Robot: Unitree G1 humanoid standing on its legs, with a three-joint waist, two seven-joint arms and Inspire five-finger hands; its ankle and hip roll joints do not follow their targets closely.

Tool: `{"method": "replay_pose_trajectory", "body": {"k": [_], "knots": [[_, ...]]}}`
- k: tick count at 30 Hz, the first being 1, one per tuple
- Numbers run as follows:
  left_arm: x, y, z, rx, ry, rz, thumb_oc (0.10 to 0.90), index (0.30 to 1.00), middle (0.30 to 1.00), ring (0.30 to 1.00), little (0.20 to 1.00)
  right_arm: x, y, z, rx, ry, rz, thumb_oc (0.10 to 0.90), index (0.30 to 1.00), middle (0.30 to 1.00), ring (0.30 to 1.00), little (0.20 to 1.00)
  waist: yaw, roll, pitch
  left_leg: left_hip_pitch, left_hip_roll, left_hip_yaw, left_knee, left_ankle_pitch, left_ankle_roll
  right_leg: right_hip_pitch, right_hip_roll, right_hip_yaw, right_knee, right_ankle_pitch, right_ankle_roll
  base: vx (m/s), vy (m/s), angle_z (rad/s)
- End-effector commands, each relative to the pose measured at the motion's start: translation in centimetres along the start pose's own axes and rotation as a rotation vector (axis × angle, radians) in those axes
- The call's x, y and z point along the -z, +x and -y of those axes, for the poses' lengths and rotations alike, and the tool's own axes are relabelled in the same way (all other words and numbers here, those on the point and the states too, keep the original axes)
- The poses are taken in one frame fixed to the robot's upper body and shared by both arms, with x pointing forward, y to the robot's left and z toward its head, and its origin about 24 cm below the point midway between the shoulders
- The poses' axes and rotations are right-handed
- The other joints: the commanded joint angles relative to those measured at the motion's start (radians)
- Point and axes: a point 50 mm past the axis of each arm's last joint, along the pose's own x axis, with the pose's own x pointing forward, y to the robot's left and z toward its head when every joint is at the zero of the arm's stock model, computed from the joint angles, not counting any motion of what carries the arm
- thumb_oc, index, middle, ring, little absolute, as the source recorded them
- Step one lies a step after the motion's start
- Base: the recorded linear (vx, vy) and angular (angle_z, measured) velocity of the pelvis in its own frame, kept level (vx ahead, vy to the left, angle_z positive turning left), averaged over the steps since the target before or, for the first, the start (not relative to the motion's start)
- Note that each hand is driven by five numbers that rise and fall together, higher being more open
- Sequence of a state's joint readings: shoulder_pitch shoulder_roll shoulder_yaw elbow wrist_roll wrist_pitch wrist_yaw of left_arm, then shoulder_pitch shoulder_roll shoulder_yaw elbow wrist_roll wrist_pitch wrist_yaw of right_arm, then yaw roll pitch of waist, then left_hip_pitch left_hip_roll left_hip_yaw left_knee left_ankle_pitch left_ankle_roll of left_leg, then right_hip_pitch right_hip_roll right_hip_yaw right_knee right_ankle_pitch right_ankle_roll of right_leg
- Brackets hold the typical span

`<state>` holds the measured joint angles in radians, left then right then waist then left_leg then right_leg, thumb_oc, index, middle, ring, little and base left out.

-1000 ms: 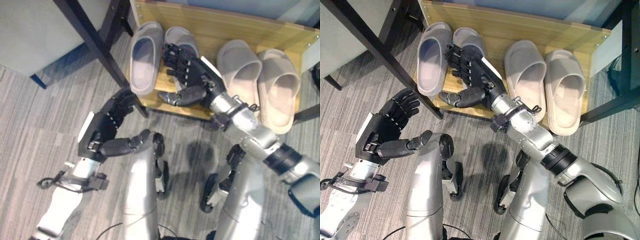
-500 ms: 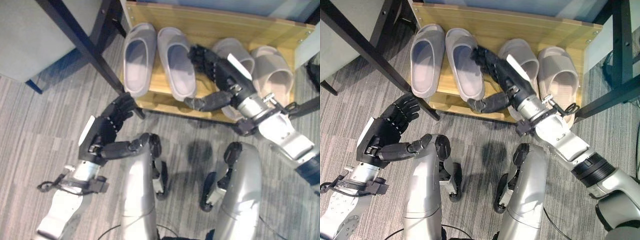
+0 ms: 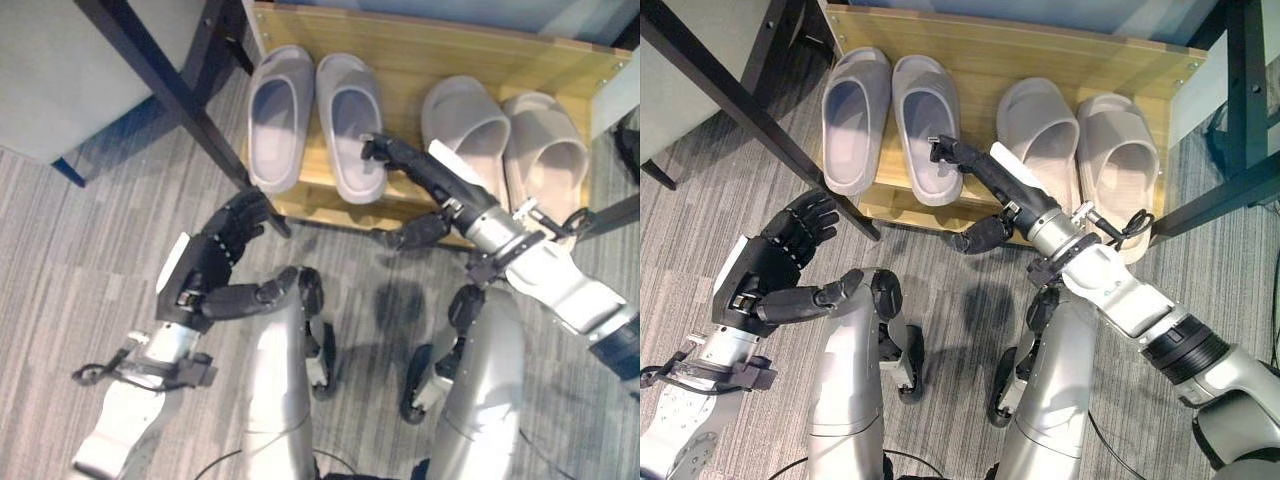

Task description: Arrange the slippers neatly on the shoe rack.

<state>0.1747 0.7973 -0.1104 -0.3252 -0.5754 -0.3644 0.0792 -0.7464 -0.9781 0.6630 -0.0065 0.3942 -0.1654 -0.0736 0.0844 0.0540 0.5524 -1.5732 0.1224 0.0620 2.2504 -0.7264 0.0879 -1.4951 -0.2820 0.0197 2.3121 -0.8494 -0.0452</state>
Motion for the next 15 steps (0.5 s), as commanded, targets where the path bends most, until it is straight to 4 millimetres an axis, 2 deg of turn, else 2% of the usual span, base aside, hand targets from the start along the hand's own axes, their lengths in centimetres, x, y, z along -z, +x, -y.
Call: {"method": "replay_pose_trajectory", "body": {"k": [1, 7, 9, 12, 15], "knots": [[-5.4, 0.8, 0.9, 0.024, -0.004, 0.307, 0.8, 0.9, 0.9, 0.9, 0.9, -6.8, 1.7, 3.4, 0.099, -0.048, 0.309, 0.8, 0.9, 0.9, 0.9, 0.9, 0.036, 0.005, -0.032, 0.003, 0.039, -0.273, -0.126, 0.04, -0.118, -0.075, 0.0, 0.189, -0.134, 0.139, -0.042, 0.0, 0.0, 0.0], [-5.6, 1.1, 0.9, 0.033, -0.002, 0.319, 0.8, 0.9, 0.9, 0.9, 0.9, -7.0, 2.5, 2.6, 0.048, 0.105, 0.335, 0.8, 0.9, 0.9, 0.9, 0.9, 0.039, 0.008, -0.032, 0.003, 0.04, -0.271, -0.128, 0.044, -0.118, -0.075, 0.0, 0.189, -0.136, 0.143, -0.04, 0.0, 0.0, 0.0], [-5.7, 1.2, 0.9, 0.037, -0.007, 0.329, 0.8, 0.9, 0.9, 0.9, 0.9, -6.9, 3.3, 2.1, 0.027, 0.239, 0.339, 0.8, 0.9, 0.9, 0.9, 0.9, 0.047, 0.014, -0.032, 0.003, 0.039, -0.271, -0.133, 0.046, -0.119, -0.075, -0.002, 0.19, -0.139, 0.146, -0.039, 0.0, 0.0, 0.0], [-5.6, 1.3, 0.9, 0.043, -0.015, 0.326, 0.8, 0.9, 0.9, 0.9, 0.9, -7.0, 3.9, 1.9, 0.017, 0.338, 0.356, 0.8, 0.9, 0.9, 0.9, 0.9, 0.049, 0.015, -0.032, 0.003, 0.041, -0.269, -0.137, 0.047, -0.12, -0.075, -0.004, 0.191, -0.141, 0.149, -0.038, 0.0, 0.0, 0.0], [-5.6, 1.3, 0.9, 0.045, -0.021, 0.323, 0.8, 0.9, 0.9, 0.9, 0.9, -7.3, 4.6, 1.9, 0.019, 0.386, 0.365, 0.8, 0.9, 0.9, 0.9, 0.9, 0.054, 0.021, -0.032, 0.003, 0.041, -0.271, -0.141, 0.05, -0.121, -0.075, -0.002, 0.192, -0.144, 0.15, -0.038, 0.0, 0.0, 0.0]]}}
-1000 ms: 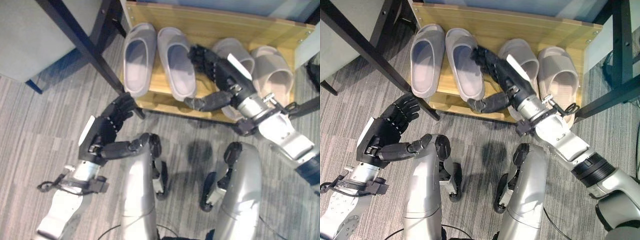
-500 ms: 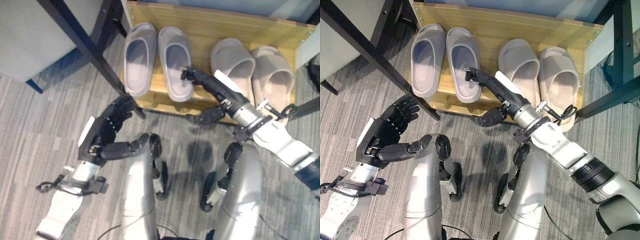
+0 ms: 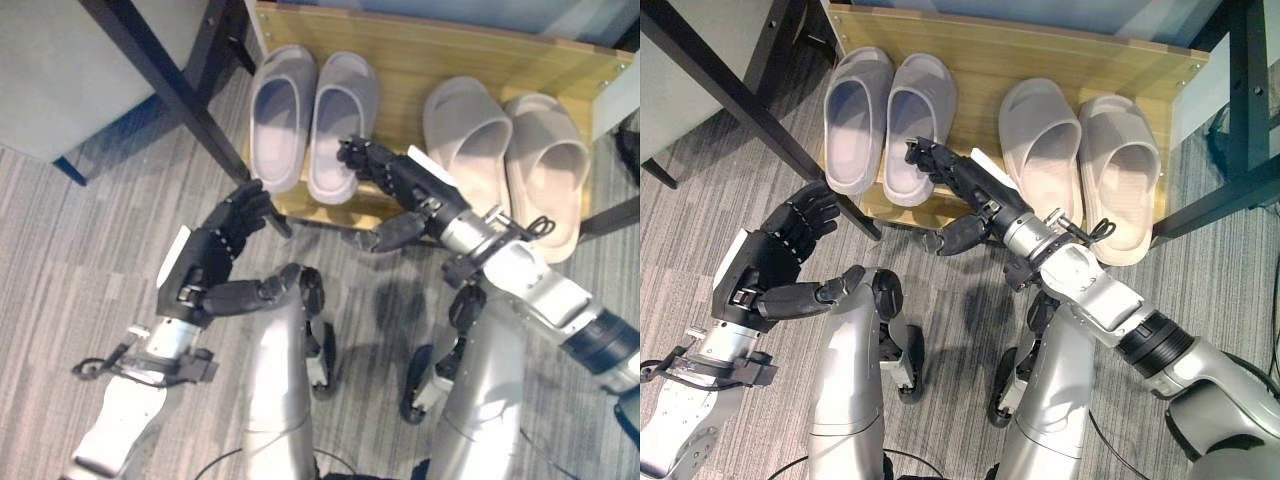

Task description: Arrange the slippers neatly on the shoe rack.

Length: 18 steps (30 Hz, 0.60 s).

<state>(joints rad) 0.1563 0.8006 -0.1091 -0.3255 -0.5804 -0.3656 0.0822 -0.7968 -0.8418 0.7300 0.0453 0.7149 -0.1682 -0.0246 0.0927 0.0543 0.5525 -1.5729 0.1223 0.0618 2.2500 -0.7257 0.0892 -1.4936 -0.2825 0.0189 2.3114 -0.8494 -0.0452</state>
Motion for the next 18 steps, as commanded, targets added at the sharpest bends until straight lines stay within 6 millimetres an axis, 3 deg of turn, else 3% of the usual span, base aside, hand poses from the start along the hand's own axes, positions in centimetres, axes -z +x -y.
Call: {"method": "replay_pose_trajectory", "body": {"k": [1, 11, 18], "knots": [[-5.3, 1.0, 1.1, 0.049, -0.028, 0.305, 0.8, 0.9, 0.9, 0.9, 0.9, -8.5, 2.9, 1.5, -0.01, -0.006, 0.357, 0.8, 0.9, 0.9, 0.9, 0.9, 0.048, 0.024, -0.032, 0.003, 0.042, -0.271, -0.144, 0.05, -0.123, -0.076, -0.003, 0.192, -0.145, 0.149, -0.038, 0.0, 0.0, 0.0], [-4.7, 0.9, 1.4, 0.061, -0.054, 0.275, 0.8, 0.9, 0.9, 0.9, 0.9, -10.1, 5.0, 1.7, 0.059, 0.023, 0.425, 0.8, 0.9, 0.9, 0.9, 0.9, 0.059, 0.04, -0.032, 0.003, 0.041, -0.269, -0.151, 0.055, -0.123, -0.076, -0.002, 0.195, -0.144, 0.146, -0.04, 0.0, 0.0, 0.0], [-4.7, 0.7, 1.2, 0.031, -0.038, 0.281, 0.8, 0.9, 0.9, 0.9, 0.9, -11.1, 2.5, 2.7, 0.147, -0.109, 0.517, 0.8, 0.9, 0.9, 0.9, 0.9, 0.041, 0.031, -0.032, 0.003, 0.037, -0.264, -0.155, 0.053, -0.12, -0.076, 0.0, 0.198, -0.147, 0.145, -0.04, 0.0, 0.0, 0.0]]}}
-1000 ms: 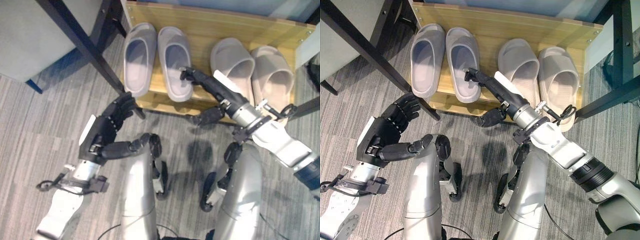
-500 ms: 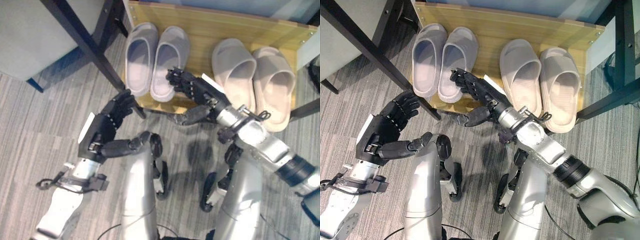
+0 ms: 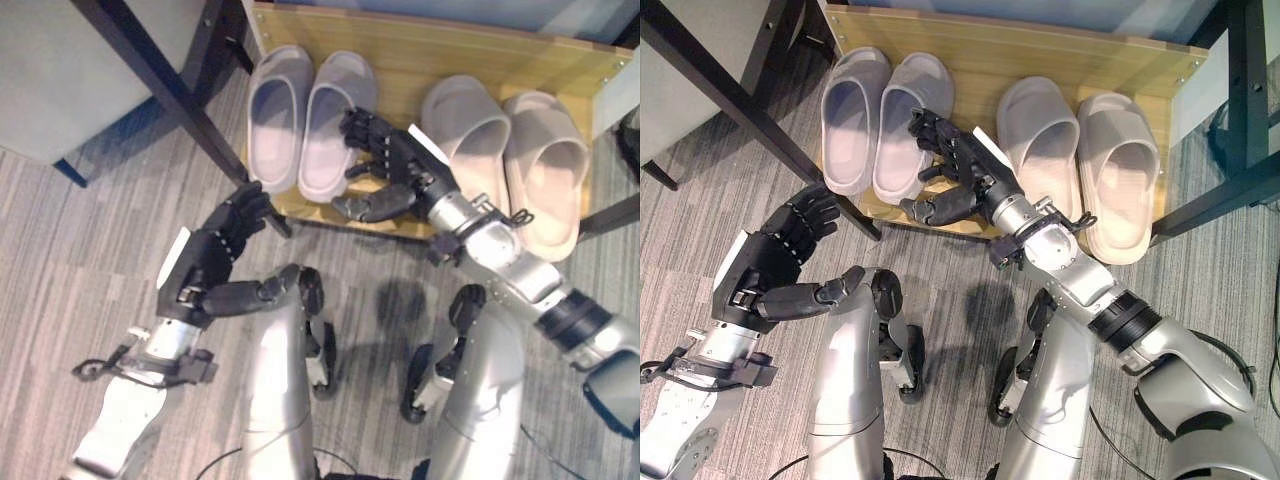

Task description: Arrange the slippers neatly on the shoe rack.

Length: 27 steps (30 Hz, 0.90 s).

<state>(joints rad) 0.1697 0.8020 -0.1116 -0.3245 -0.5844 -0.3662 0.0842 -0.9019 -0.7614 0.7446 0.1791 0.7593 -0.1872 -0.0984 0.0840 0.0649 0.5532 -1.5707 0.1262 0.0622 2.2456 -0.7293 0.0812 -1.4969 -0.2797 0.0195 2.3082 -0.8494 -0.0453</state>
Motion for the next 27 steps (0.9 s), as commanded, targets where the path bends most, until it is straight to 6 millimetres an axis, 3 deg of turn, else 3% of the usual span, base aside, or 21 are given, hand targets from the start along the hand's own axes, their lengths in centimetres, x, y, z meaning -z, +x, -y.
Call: {"method": "replay_pose_trajectory", "body": {"k": [1, 4, 6, 27], "knots": [[-5.0, 0.9, 1.2, 0.032, -0.028, 0.301, 0.8, 0.9, 0.9, 0.9, 0.9, -10.5, 0.3, 1.2, 0.032, -0.169, 0.491, 0.8, 0.9, 0.9, 0.9, 0.9, 0.048, 0.019, -0.033, 0.001, 0.032, -0.265, -0.151, 0.057, -0.112, -0.073, -0.003, 0.198, -0.144, 0.144, -0.039, 0.0, 0.0, 0.0], [-5.0, 1.0, 1.0, 0.018, -0.015, 0.308, 0.8, 0.9, 0.9, 0.9, 0.9, -10.6, -0.1, 1.8, 0.07, -0.241, 0.489, 0.8, 0.9, 0.9, 0.9, 0.9, 0.045, 0.018, -0.033, 0.001, 0.031, -0.268, -0.148, 0.057, -0.112, -0.073, -0.003, 0.196, -0.142, 0.143, -0.039, 0.0, 0.0, 0.0], [-5.3, 0.8, 0.8, -0.009, -0.009, 0.325, 0.8, 0.9, 0.9, 0.9, 0.9, -10.6, -0.3, 3.3, 0.178, -0.267, 0.495, 0.8, 0.9, 0.9, 0.9, 0.9, 0.046, 0.018, -0.033, 0.001, 0.033, -0.27, -0.145, 0.055, -0.11, -0.073, -0.002, 0.195, -0.138, 0.144, -0.04, 0.0, 0.0, 0.0], [-5.1, 0.6, 0.4, -0.038, 0.009, 0.295, 0.8, 0.9, 0.9, 0.9, 0.9, -8.4, -0.1, 5.6, 0.312, -0.303, 0.345, 0.8, 0.9, 0.9, 0.9, 0.9, 0.043, 0.012, -0.033, 0.001, 0.033, -0.268, -0.151, 0.052, -0.112, -0.073, 0.002, 0.193, -0.145, 0.149, -0.043, 0.0, 0.0, 0.0]]}}
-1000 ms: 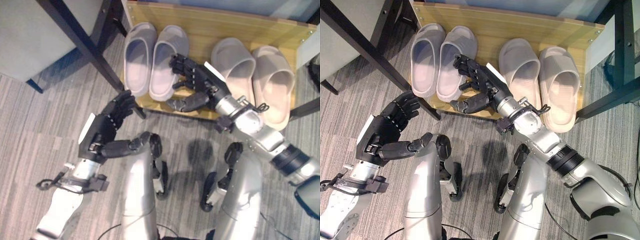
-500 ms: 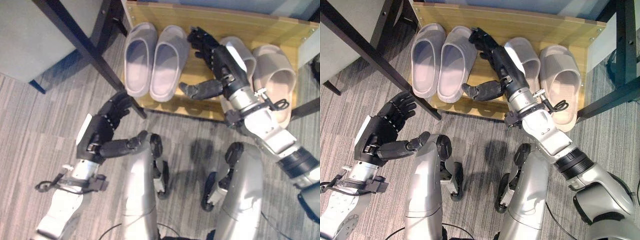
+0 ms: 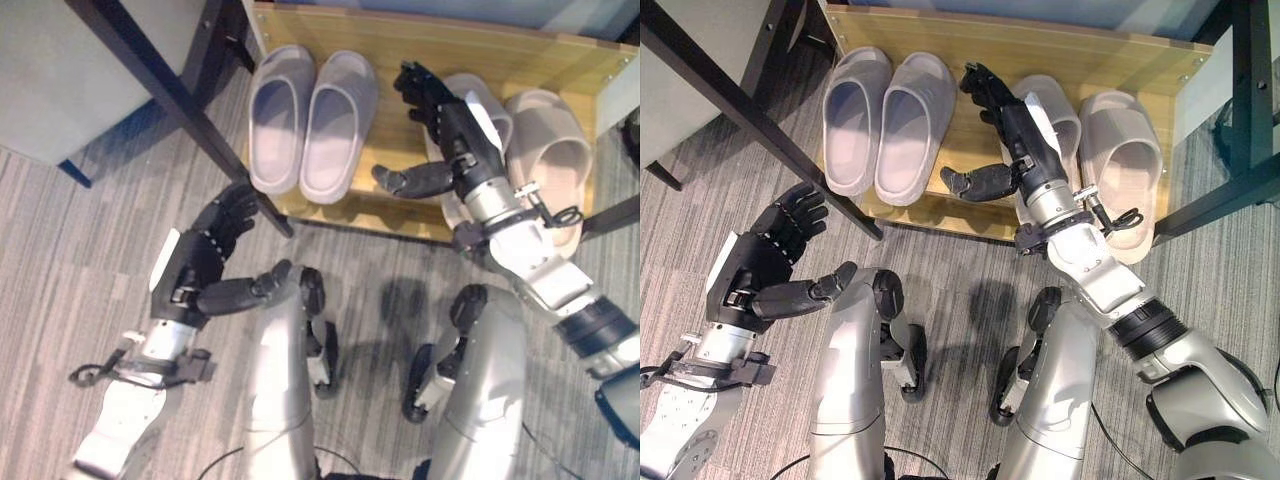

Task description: Arrange the slippers neatly on the shoe rack.

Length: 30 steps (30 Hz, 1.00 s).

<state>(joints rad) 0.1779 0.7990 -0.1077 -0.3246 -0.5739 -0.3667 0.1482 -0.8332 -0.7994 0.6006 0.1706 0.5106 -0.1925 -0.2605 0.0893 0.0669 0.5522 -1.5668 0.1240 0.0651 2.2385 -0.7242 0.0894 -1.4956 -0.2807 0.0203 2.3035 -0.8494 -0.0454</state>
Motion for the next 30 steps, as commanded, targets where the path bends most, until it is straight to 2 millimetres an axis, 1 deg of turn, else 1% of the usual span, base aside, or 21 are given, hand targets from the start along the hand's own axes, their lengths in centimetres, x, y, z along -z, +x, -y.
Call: {"method": "replay_pose_trajectory", "body": {"k": [1, 3, 7, 9, 13, 14, 20, 21, 28, 30], "knots": [[-5.1, 0.7, 0.8, 0.024, -0.008, 0.296, 0.8, 0.9, 0.9, 0.9, 0.9, -6.5, 2.4, 3.5, 0.109, -0.033, 0.272, 0.8, 0.9, 0.9, 0.9, 0.9, 0.037, 0.009, -0.032, -0.003, 0.035, -0.27, -0.143, 0.047, -0.12, -0.074, 0.002, 0.192, -0.14, 0.149, -0.044, 0.0, 0.0, 0.0], [-5.1, 0.6, 0.8, 0.03, -0.012, 0.293, 0.8, 0.9, 0.9, 0.9, 0.9, -6.0, 2.4, 4.1, 0.135, -0.033, 0.248, 0.8, 0.9, 0.9, 0.9, 0.9, 0.037, 0.009, -0.032, -0.003, 0.036, -0.269, -0.144, 0.047, -0.12, -0.074, 0.002, 0.194, -0.139, 0.149, -0.044, 0.0, 0.0, 0.0], [-5.1, 0.5, 0.8, 0.031, -0.009, 0.289, 0.8, 0.9, 0.9, 0.9, 0.9, -5.7, 2.3, 4.4, 0.146, -0.018, 0.232, 0.8, 0.9, 0.9, 0.9, 0.9, 0.035, 0.005, -0.032, -0.003, 0.036, -0.268, -0.147, 0.049, -0.12, -0.074, 0.002, 0.193, -0.143, 0.153, -0.044, 0.0, 0.0, 0.0], [-5.0, 0.5, 0.8, 0.034, -0.011, 0.284, 0.8, 0.9, 0.9, 0.9, 0.9, -5.5, 2.3, 5.1, 0.179, -0.043, 0.216, 0.8, 0.9, 0.9, 0.9, 0.9, 0.035, 0.006, -0.032, -0.003, 0.035, -0.269, -0.152, 0.051, -0.121, -0.074, 0.002, 0.193, -0.145, 0.152, -0.046, 0.0, 0.0, 0.0], [-5.0, 0.5, 0.8, 0.033, -0.013, 0.28, 0.8, 0.9, 0.9, 0.9, 0.9, -5.1, 2.2, 5.8, 0.222, -0.054, 0.202, 0.8, 0.9, 0.9, 0.9, 0.9, 0.034, 0.008, -0.032, -0.003, 0.035, -0.27, -0.152, 0.051, -0.121, -0.074, 0.003, 0.194, -0.147, 0.154, -0.045, 0.0, 0.0, 0.0], [-5.0, 0.5, 0.8, 0.029, -0.014, 0.283, 0.8, 0.9, 0.9, 0.9, 0.9, -5.0, 2.2, 6.2, 0.247, -0.062, 0.198, 0.8, 0.9, 0.9, 0.9, 0.9, 0.032, 0.009, -0.032, -0.003, 0.034, -0.27, -0.155, 0.048, -0.119, -0.074, -0.001, 0.188, -0.15, 0.152, -0.047, 0.0, 0.0, 0.0], [-5.0, 0.5, 0.8, 0.027, -0.015, 0.284, 0.8, 0.9, 0.9, 0.9, 0.9, -4.8, 1.6, 7.0, 0.298, -0.079, 0.201, 0.8, 0.9, 0.9, 0.9, 0.9, 0.03, 0.005, -0.032, -0.003, 0.034, -0.267, -0.156, 0.052, -0.119, -0.074, 0.003, 0.189, -0.15, 0.153, -0.046, 0.0, 0.0, 0.0], [-5.0, 0.4, 0.8, 0.017, -0.018, 0.286, 0.8, 0.9, 0.9, 0.9, 0.9, -4.7, 1.2, 7.5, 0.33, -0.079, 0.201, 0.8, 0.9, 0.9, 0.9, 0.9, 0.027, 0.003, -0.032, -0.003, 0.032, -0.264, -0.158, 0.053, -0.119, -0.074, 0.003, 0.191, -0.151, 0.154, -0.046, 0.0, 0.0, 0.0], [-5.1, 0.5, 0.7, 0.007, -0.025, 0.298, 0.8, 0.9, 0.9, 0.9, 0.9, -4.7, 0.7, 8.1, 0.383, -0.09, 0.21, 0.8, 0.9, 0.9, 0.9, 0.9, 0.024, -0.001, -0.032, -0.003, 0.03, -0.265, -0.159, 0.056, -0.117, -0.074, 0.006, 0.192, -0.152, 0.155, -0.044, 0.0, 0.0, 0.0], [-5.2, 0.6, 0.7, -0.002, -0.03, 0.304, 0.8, 0.9, 0.9, 0.9, 0.9, -4.8, 0.4, 7.9, 0.393, -0.086, 0.232, 0.8, 0.9, 0.9, 0.9, 0.9, 0.021, -0.003, -0.032, -0.003, 0.028, -0.264, -0.161, 0.057, -0.116, -0.074, 0.007, 0.192, -0.154, 0.156, -0.043, 0.0, 0.0, 0.0]]}}
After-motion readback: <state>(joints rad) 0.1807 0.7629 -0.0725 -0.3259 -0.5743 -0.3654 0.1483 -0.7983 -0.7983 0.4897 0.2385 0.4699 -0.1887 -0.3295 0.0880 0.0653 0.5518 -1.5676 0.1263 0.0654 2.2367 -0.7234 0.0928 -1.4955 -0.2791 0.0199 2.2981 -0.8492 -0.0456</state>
